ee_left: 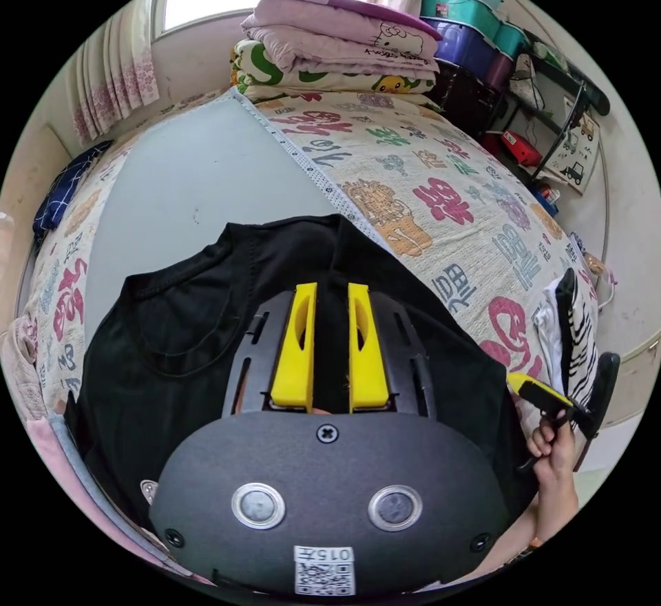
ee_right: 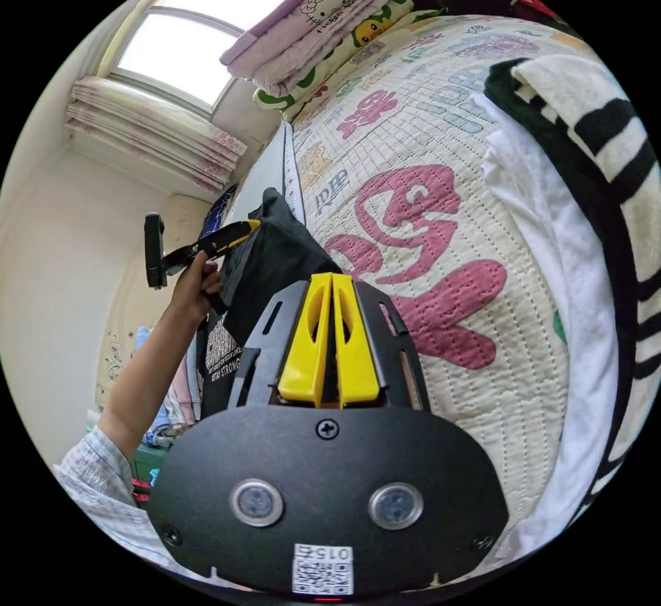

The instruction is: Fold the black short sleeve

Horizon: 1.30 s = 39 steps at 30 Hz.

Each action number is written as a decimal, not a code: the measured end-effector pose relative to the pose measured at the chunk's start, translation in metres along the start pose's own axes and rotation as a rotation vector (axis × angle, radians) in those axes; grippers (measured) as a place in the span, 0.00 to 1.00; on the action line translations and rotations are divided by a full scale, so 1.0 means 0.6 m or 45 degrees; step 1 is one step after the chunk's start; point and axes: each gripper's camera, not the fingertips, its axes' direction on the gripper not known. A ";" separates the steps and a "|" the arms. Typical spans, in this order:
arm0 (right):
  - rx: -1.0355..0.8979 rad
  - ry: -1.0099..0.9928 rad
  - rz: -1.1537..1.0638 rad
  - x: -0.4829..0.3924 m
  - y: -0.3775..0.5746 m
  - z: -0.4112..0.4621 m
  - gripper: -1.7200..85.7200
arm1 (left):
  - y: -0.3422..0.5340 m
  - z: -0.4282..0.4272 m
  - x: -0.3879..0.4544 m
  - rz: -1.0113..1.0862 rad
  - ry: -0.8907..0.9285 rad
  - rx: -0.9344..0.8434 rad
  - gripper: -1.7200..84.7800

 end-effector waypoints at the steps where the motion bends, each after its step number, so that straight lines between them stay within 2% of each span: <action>1: 0.046 -0.003 -0.009 0.009 0.014 -0.003 0.01 | 0.021 -0.021 -0.007 0.007 0.027 -0.006 0.11; 5: 0.061 -0.134 -0.230 0.002 0.063 0.022 0.01 | 0.103 -0.078 -0.023 0.050 0.105 -0.020 0.11; 8: -0.185 -0.177 -0.433 -0.008 0.110 0.103 0.01 | 0.167 -0.103 -0.022 0.103 0.076 -0.067 0.11; 13: -0.392 0.124 -0.598 0.039 0.226 0.242 0.01 | 0.240 -0.136 -0.013 0.119 0.024 -0.060 0.11; 17: -0.351 0.241 -0.685 0.077 0.287 0.277 0.01 | 0.296 -0.213 -0.028 0.099 0.130 0.018 0.10; 20: -0.329 0.413 -0.843 0.097 0.349 0.305 0.01 | 0.406 -0.324 -0.069 0.045 0.001 0.198 0.11; 22: -0.297 0.476 -0.946 0.103 0.391 0.332 0.01 | 0.504 -0.386 -0.128 -0.091 -0.181 0.290 0.11; 25: -0.298 0.348 -1.019 0.082 0.422 0.382 0.01 | 0.589 -0.415 -0.204 -0.287 -0.367 0.268 0.13; 28: -0.377 0.153 -1.083 0.024 0.445 0.462 0.02 | 0.634 -0.416 -0.249 -0.411 -0.334 0.238 0.14; 34: -0.520 -0.124 -1.133 -0.109 0.465 0.675 0.04 | 0.629 -0.436 -0.265 -0.584 -0.565 0.364 0.11; 39: -0.629 -0.166 -1.073 -0.159 0.443 0.851 0.08 | 0.621 -0.414 -0.253 -0.470 -0.672 0.272 0.09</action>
